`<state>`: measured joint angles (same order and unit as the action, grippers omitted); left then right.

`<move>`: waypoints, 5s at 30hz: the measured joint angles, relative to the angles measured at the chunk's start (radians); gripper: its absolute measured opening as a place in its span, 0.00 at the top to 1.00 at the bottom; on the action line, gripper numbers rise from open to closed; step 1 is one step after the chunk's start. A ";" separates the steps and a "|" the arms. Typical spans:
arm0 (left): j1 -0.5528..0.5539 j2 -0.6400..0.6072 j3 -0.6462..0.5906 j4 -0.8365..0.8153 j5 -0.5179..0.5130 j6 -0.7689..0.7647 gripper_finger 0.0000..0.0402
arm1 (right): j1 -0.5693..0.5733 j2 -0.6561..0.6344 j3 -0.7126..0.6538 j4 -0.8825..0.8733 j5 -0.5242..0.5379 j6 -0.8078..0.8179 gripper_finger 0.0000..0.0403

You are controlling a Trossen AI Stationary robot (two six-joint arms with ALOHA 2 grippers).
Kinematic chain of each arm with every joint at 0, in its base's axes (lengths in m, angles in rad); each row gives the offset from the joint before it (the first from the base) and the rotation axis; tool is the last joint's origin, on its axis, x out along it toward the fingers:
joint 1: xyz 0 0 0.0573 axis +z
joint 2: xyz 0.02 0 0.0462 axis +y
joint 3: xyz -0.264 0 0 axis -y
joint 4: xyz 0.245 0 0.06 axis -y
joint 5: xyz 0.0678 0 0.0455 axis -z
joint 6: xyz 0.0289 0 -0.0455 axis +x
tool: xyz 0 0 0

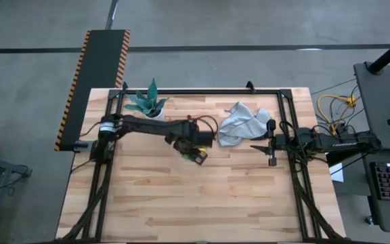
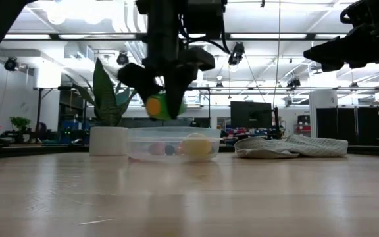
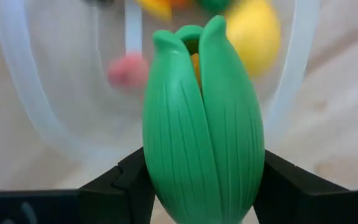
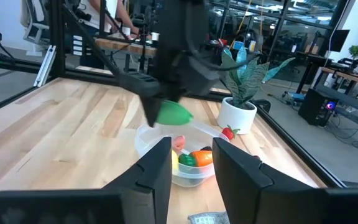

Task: Pick and placing Produce into tupperware
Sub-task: Put the green corn into the transparent bin, then put the red strawberry into the transparent bin

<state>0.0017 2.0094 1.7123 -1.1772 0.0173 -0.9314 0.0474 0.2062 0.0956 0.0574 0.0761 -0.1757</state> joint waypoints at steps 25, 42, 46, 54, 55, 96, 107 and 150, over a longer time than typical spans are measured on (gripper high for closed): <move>0.076 0.001 -0.133 0.228 0.007 0.104 0.44 | 0.000 0.000 0.000 -0.001 0.000 0.000 0.75; 0.067 -0.036 -0.085 0.248 0.046 0.195 0.24 | 0.000 0.000 0.000 -0.002 0.000 0.000 0.73; 0.066 -0.089 -0.052 0.248 -0.060 0.401 0.27 | 0.000 -0.002 0.000 0.000 0.004 -0.012 0.73; 0.031 -0.240 -0.054 0.270 -0.395 0.648 0.30 | 0.000 -0.002 0.000 0.008 0.003 0.011 0.74; 0.021 -0.260 -0.054 0.277 -0.430 0.671 0.30 | 0.000 -0.002 0.000 0.008 0.003 0.016 0.74; 0.008 -0.323 -0.202 0.188 -0.905 1.489 0.30 | 0.000 0.020 0.098 0.112 0.005 -0.045 0.78; 0.110 -0.245 -0.203 0.139 -0.710 1.655 0.30 | 0.000 0.084 0.098 0.112 0.015 -0.045 0.79; 0.256 0.008 -0.268 0.106 -0.587 1.922 0.30 | 0.000 0.143 0.097 0.137 0.057 -0.043 0.80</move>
<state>0.2581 2.0171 1.4438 -1.0707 -0.5694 0.9904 0.0471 0.3496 0.1928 0.1942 0.1329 -0.2190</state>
